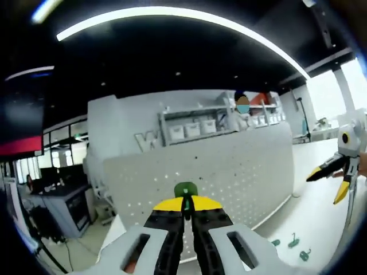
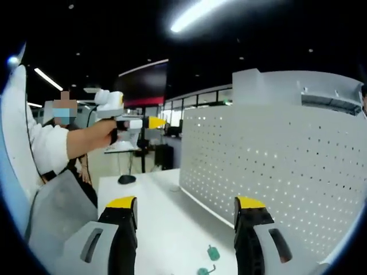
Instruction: Insert the hook assembly into the mounting plate slot until the hook locks in place.
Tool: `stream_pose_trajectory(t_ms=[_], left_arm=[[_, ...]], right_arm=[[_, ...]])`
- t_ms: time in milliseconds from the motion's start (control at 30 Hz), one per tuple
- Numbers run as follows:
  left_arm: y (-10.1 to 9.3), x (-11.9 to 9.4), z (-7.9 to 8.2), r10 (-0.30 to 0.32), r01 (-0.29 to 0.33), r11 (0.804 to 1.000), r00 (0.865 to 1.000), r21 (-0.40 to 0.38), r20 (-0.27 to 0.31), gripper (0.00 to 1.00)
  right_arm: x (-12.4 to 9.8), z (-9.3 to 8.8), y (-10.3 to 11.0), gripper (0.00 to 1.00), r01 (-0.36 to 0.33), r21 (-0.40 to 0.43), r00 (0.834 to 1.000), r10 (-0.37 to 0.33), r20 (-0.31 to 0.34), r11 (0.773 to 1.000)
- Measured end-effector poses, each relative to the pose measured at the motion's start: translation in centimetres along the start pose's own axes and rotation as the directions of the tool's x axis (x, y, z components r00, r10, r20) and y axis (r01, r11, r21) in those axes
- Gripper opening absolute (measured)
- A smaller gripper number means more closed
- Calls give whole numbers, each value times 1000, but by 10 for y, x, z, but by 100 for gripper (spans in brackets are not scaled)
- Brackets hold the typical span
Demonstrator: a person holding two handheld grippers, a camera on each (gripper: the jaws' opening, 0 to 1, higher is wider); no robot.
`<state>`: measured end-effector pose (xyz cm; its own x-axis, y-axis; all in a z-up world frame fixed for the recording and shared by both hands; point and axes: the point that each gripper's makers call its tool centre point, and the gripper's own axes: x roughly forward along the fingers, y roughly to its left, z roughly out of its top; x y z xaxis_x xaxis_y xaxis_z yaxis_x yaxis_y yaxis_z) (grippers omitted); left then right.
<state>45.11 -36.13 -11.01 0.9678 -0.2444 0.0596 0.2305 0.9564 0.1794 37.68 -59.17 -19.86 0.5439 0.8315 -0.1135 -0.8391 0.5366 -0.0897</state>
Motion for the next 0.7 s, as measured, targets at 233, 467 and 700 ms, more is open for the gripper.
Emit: stream_pose_trajectory(t_ms=[233, 467, 700], left_arm=[[16, 10, 10, 40, -39, 999, 999, -16, 18, 4], [25, 14, 6, 55, -55, 998, 998, -30, 12, 4], [39, 20, 4, 79, -79, 996, 997, -45, 10, 4]], right_arm=[[1, 1, 1, 69, -2, 4, 1000, 2, 4, 1000], [2, 1, -2, 68, 2, 4, 1000, -2, -1, 1000], [4, 5, -5, 68, 12, 3, 1000, -12, 2, 1000]])
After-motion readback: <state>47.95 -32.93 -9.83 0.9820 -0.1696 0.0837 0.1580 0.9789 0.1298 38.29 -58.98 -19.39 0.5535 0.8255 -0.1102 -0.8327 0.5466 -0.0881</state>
